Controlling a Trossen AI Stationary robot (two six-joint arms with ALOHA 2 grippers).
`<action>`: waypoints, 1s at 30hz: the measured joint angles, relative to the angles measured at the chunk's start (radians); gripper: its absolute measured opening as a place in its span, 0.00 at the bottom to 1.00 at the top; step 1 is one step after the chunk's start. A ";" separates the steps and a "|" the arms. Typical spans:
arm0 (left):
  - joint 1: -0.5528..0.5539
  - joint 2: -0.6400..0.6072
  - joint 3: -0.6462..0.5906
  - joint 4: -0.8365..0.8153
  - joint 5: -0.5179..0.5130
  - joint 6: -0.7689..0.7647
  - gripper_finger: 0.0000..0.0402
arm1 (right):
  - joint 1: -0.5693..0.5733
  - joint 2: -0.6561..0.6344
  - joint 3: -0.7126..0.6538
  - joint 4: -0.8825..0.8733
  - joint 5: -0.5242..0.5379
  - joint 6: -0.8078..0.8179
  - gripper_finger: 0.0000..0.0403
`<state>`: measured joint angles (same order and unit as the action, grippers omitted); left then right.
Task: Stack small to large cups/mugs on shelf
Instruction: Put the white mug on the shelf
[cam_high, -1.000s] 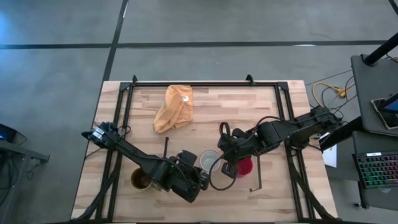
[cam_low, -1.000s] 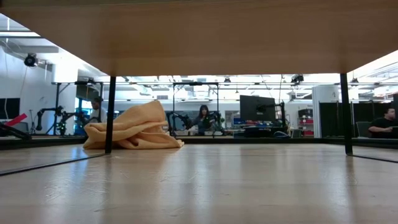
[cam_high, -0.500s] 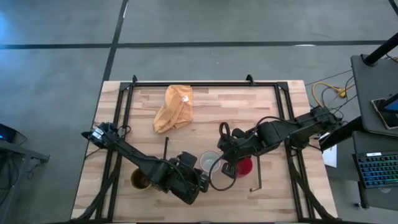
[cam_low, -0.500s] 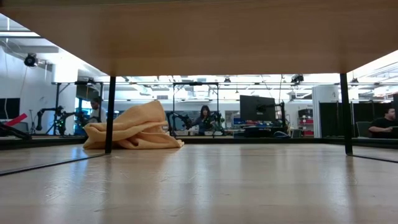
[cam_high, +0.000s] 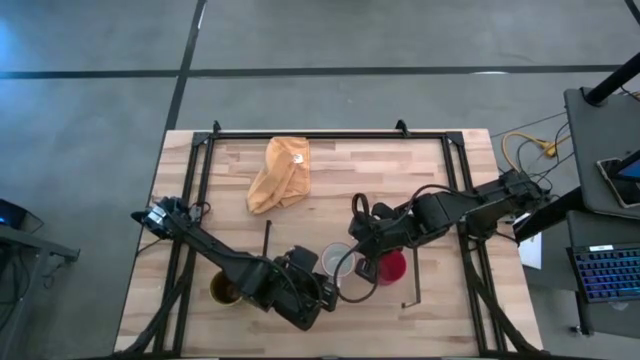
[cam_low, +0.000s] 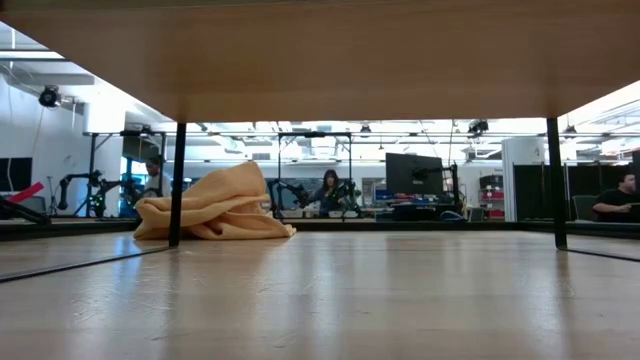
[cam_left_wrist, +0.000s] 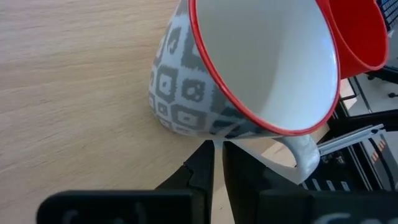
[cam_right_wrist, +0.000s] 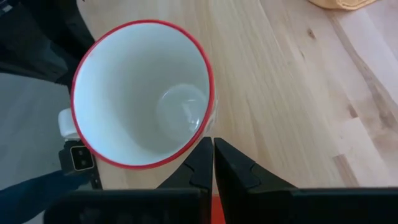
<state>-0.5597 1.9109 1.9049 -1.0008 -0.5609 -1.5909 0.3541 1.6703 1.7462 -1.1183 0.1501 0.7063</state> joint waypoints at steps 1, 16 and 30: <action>0.000 0.000 0.000 0.001 0.000 0.000 0.05 | 0.000 0.000 0.000 0.000 0.000 0.000 0.02; -0.004 0.000 0.000 0.051 -0.021 0.005 0.05 | -0.013 0.000 0.000 0.005 0.000 -0.008 0.02; -0.004 0.000 0.000 0.081 -0.021 0.007 0.05 | -0.018 0.000 0.000 0.026 0.000 -0.011 0.02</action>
<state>-0.5632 1.9108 1.9049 -0.9199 -0.5819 -1.5841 0.3363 1.6701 1.7462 -1.0920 0.1503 0.6956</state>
